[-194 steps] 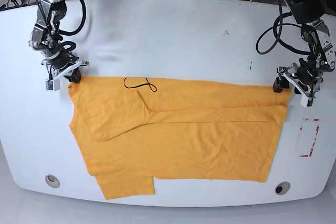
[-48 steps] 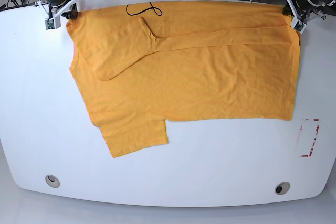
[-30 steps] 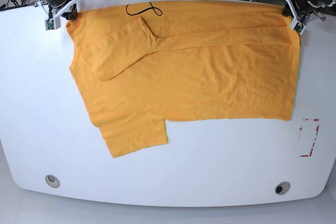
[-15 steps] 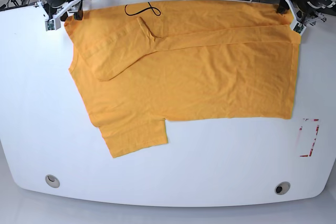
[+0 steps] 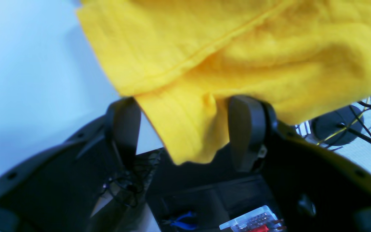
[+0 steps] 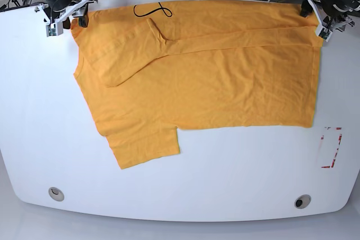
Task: Fold the T-shirt properly
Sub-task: 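Drag the orange shirt by its folded edge toward the robot with both grippers, then open both grippers and lift them off the folded edge, then move the right gripper to the hem corner beside the short sleeve, then grasp the hem corner with the right gripper and drag it toward the folded edge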
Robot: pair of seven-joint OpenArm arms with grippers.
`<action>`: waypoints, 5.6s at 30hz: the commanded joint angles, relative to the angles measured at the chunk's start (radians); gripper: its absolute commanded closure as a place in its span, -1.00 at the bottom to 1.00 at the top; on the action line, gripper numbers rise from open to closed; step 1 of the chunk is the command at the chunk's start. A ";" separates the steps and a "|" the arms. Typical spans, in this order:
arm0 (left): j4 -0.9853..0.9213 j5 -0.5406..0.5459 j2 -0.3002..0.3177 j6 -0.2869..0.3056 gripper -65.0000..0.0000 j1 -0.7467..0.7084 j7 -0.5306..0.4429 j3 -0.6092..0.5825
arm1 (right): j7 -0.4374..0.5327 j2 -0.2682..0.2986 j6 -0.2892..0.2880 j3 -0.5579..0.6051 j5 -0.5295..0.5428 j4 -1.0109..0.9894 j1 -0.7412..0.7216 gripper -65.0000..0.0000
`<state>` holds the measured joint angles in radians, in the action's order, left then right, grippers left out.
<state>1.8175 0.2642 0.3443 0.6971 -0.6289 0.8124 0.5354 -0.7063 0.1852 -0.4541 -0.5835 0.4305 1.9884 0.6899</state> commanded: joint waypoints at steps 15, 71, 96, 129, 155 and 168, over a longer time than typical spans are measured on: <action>0.132 0.005 0.027 0.001 -0.22 0.056 -0.007 0.119 | -0.011 0.043 -0.028 0.008 0.004 0.088 -0.115 0.02; -0.105 -0.144 0.028 0.001 -0.25 0.770 0.111 0.150 | -0.034 0.037 -0.058 0.280 -0.097 -0.453 -0.935 -0.03; -0.487 -0.146 0.082 0.001 -0.28 0.942 -0.046 0.046 | 0.118 0.065 -0.037 0.342 -0.057 -0.872 -1.100 -0.03; -0.568 -0.158 0.072 0.001 -0.27 0.957 -0.043 -0.003 | 0.269 0.008 -0.043 0.485 -0.141 -1.039 -1.105 -0.04; -0.652 -0.164 0.080 0.001 -0.27 0.962 -0.066 -0.010 | 0.380 0.044 -0.032 0.497 -0.152 -1.294 -1.176 0.00; -0.664 -0.162 0.084 0.001 -0.27 0.976 -0.079 -0.007 | 0.472 0.123 -0.040 0.476 -0.151 -1.383 -1.231 0.00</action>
<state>1.1446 0.0895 0.4046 0.6998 0.3172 0.7609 0.5247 -0.2203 0.2768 -0.5175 -0.0994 0.3019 0.6125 -0.5102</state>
